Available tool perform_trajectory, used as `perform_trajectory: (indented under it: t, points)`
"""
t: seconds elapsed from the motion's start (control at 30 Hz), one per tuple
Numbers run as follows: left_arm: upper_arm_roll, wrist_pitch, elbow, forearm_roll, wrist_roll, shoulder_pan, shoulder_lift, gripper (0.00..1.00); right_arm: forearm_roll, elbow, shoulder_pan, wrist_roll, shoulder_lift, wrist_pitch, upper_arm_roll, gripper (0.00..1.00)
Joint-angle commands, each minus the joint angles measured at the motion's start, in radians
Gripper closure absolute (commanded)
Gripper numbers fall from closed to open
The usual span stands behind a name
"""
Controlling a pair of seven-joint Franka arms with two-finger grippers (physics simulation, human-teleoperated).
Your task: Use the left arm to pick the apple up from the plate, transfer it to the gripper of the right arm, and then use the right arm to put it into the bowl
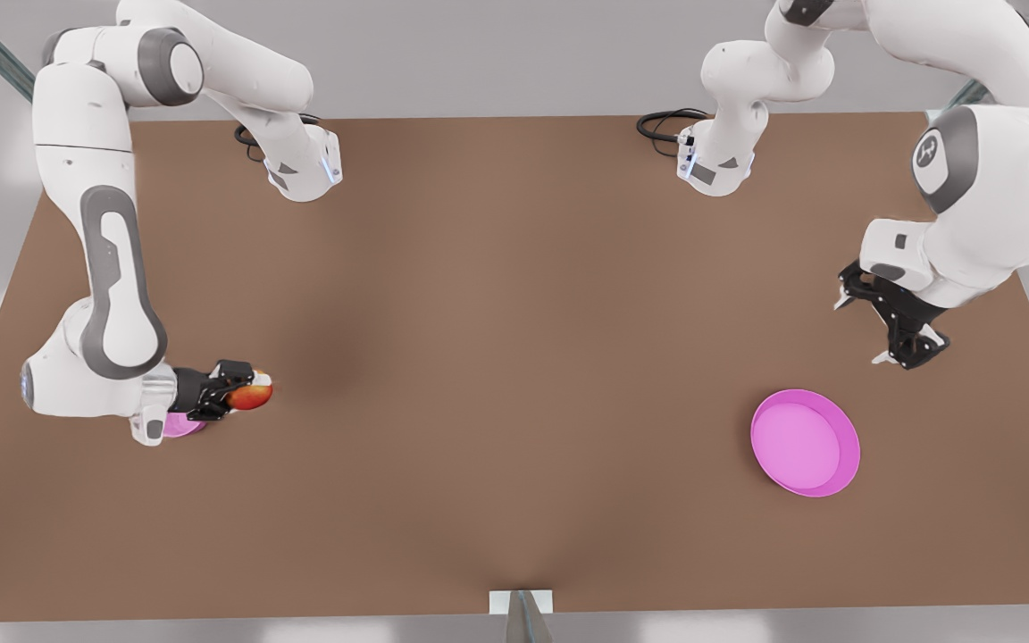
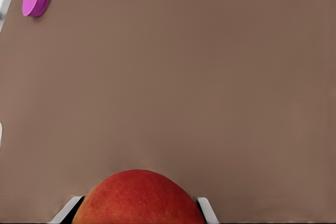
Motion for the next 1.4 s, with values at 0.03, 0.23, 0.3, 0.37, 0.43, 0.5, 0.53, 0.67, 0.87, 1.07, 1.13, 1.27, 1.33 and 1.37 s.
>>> perform_trajectory:
  t: [0.03, 0.23, 0.3, 0.37, 0.43, 0.5, 0.53, 0.67, 0.87, 1.07, 1.13, 1.27, 1.33, 1.37]
  points:
    - [0.006, -0.091, 0.022, 0.007, -1.098, 0.007, 0.038, 0.0, -0.238, 0.046, -0.013, 0.001, 0.01, 0.062, 0.0, 0.36]
    - [0.006, -0.094, 0.054, 0.008, -1.104, 0.006, 0.077, 0.0, -0.461, 0.159, -0.013, -0.005, 0.096, 0.077, 0.0, 0.36]
    - [0.004, -0.094, 0.057, 0.007, -1.104, 0.006, 0.083, 0.0, -0.514, 0.15, -0.022, -0.071, 0.102, 0.103, 0.0, 0.36]
    - [0.004, -0.094, 0.057, 0.005, -1.104, 0.006, 0.083, 0.0, -0.537, 0.15, -0.037, -0.1, 0.105, 0.122, 0.0, 0.36]
    - [0.004, -0.094, 0.057, 0.005, -1.104, 0.004, 0.083, 0.0, -0.564, 0.152, -0.05, -0.136, 0.122, 0.136, 0.0, 0.36]
    - [0.004, -0.095, 0.057, 0.003, -1.104, 0.004, 0.084, 0.0, -0.577, 0.152, -0.068, -0.168, 0.131, 0.134, -0.001, 0.36]
    - [0.004, -0.095, 0.057, 0.003, -1.104, 0.004, 0.084, 0.0, -0.579, 0.152, -0.085, -0.18, 0.142, 0.136, 0.0, 0.36]
    - [0.004, -0.094, 0.057, 0.002, -1.102, 0.004, 0.086, 0.0, -0.579, 0.147, -0.094, -0.203, 0.154, 0.157, -0.001, 0.36]
    - [0.004, -0.092, 0.057, 0.003, -1.102, 0.006, 0.097, 0.0, -0.628, 0.129, -0.105, -0.208, 0.183, 0.178, 0.002, 0.36]
    - [0.004, -0.089, 0.057, 0.005, -1.105, 0.003, 0.101, 0.0, -0.628, 0.11, -0.114, -0.228, 0.181, 0.166, 0.004, 0.0]
    - [0.004, -0.091, 0.057, 0.005, -1.105, 0.003, 0.103, 0.0, -0.629, 0.11, -0.114, -0.229, 0.178, 0.163, 0.004, 0.0]
    - [0.004, -0.089, 0.057, 0.005, -1.105, 0.003, 0.103, 0.0, -0.628, 0.125, -0.112, -0.214, 0.177, 0.149, 0.007, 0.0]
    - [0.004, -0.089, 0.057, 0.005, -1.105, 0.003, 0.103, 0.0, -0.671, 0.19, -0.044, -0.102, 0.071, 0.093, 0.017, 0.0]
    - [0.004, -0.088, 0.057, 0.005, -1.105, 0.003, 0.103, 0.0, -0.694, 0.31, 0.005, -0.073, 0.04, 0.004, 0.017, 0.0]
